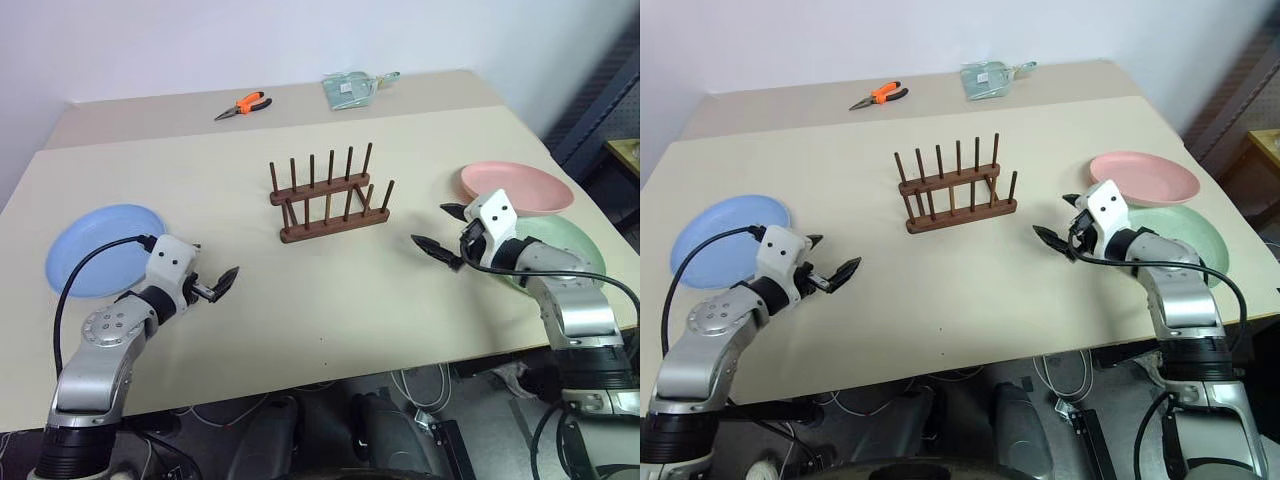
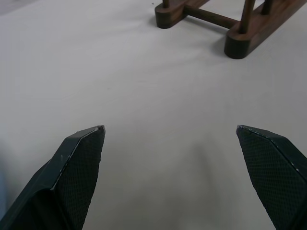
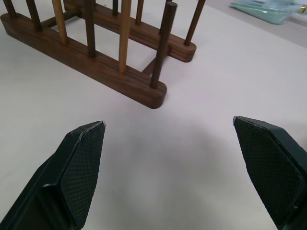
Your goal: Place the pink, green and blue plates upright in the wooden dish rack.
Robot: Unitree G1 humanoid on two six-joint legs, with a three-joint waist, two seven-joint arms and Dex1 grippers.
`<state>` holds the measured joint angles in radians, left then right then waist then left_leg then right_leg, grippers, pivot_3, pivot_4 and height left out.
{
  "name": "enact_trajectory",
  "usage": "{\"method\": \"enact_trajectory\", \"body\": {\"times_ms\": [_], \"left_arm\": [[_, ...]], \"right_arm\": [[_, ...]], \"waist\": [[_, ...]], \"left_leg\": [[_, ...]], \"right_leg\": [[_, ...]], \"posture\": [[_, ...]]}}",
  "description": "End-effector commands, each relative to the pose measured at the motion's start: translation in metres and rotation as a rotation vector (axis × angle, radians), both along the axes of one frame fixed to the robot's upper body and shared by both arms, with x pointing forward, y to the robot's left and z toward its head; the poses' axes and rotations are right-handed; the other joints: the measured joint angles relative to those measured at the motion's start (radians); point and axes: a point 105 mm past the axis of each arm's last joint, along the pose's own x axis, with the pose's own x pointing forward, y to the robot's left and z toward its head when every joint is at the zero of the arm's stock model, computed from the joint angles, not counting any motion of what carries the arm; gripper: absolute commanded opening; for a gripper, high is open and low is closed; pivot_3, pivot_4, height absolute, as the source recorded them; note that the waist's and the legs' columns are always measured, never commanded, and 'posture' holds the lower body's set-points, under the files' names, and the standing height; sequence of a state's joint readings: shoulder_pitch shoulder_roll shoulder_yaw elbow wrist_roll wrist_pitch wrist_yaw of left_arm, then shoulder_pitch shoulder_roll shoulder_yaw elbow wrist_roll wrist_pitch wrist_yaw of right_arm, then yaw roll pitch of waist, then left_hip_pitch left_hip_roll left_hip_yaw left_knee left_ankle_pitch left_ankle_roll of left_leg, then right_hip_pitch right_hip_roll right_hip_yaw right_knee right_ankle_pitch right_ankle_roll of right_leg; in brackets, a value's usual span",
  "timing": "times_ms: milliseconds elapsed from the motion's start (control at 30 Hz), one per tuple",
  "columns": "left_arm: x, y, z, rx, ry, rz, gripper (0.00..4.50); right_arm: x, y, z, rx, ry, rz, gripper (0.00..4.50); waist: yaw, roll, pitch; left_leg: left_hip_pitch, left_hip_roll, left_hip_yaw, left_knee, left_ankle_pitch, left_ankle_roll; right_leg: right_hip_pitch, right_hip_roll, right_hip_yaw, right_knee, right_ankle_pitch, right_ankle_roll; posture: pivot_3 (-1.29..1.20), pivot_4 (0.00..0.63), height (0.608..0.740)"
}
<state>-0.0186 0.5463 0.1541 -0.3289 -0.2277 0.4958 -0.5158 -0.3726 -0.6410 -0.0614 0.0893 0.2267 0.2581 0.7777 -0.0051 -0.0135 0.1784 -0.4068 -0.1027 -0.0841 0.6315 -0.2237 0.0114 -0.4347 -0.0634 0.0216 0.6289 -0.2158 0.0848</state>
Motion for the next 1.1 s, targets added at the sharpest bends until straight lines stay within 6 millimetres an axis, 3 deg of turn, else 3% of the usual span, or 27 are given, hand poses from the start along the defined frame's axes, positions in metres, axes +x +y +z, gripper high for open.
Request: {"method": "enact_trajectory", "body": {"times_ms": [33,200,367,700,867,967,1100], "left_arm": [[0.0,-0.005,0.009,0.006,-0.042,-0.007,4.5],[-0.001,-0.017,0.005,-0.037,-0.021,-0.05,4.5],[0.009,-0.042,-0.004,-0.035,0.028,-0.181,4.5],[0.086,-0.09,-0.02,0.057,0.095,-0.37,4.5],[0.098,-0.114,-0.03,0.029,0.142,-0.462,4.5],[0.099,-0.122,-0.037,0.033,0.158,-0.498,3.61],[0.099,-0.122,-0.036,0.025,0.151,-0.517,1.59]], "right_arm": [[0.008,0.009,0.016,-0.008,-0.076,0.022,4.37],[0.018,0.02,0.02,0.006,-0.092,0.038,4.37],[0.01,0.039,0.011,-0.001,-0.061,0.106,4.37],[-0.012,0.05,0.001,-0.027,-0.121,0.039,4.37],[-0.029,0.045,-0.001,-0.029,-0.129,-0.03,4.37],[-0.034,0.038,-0.005,-0.049,-0.129,-0.068,4.5],[-0.036,0.035,-0.004,-0.049,-0.127,-0.081,4.5]], "waist": [[-0.001,0.0,0.0],[-0.004,0.0,0.0],[0.013,0.0,0.0],[0.022,0.0,0.0],[0.019,0.0,-0.001],[0.02,0.0,-0.002],[0.019,0.0,-0.002]], "left_leg": [[0.0,0.0,0.0,0.0,0.0,0.0],[0.0,0.0,0.0,0.0,0.0,0.0],[0.0,0.0,0.0,0.001,0.0,0.0],[0.0,-0.002,-0.001,0.001,0.0,0.0],[0.0,-0.002,-0.001,0.001,0.0,0.0],[0.0,-0.002,-0.001,0.002,0.0,0.0],[0.001,-0.002,-0.001,0.003,0.0,0.0]], "right_leg": [[0.0,0.0,0.0,0.0,0.0,0.0],[0.0,0.0,0.0,0.0,0.0,0.0],[0.0,0.0,0.0,0.0,0.0,0.0],[0.0,0.0,-0.001,0.0,0.0,0.001],[0.0,0.0,-0.001,0.001,0.0,0.001],[0.001,0.0,-0.001,0.001,0.0,0.001],[0.002,-0.001,-0.002,0.001,0.0,0.001]], "posture": [[0.0,0.15,0.729],[0.0,0.15,0.729],[0.0,0.15,0.729],[0.0,0.15,0.729],[0.0,0.15,0.729],[0.0,0.15,0.729],[0.0,0.15,0.729]]}}
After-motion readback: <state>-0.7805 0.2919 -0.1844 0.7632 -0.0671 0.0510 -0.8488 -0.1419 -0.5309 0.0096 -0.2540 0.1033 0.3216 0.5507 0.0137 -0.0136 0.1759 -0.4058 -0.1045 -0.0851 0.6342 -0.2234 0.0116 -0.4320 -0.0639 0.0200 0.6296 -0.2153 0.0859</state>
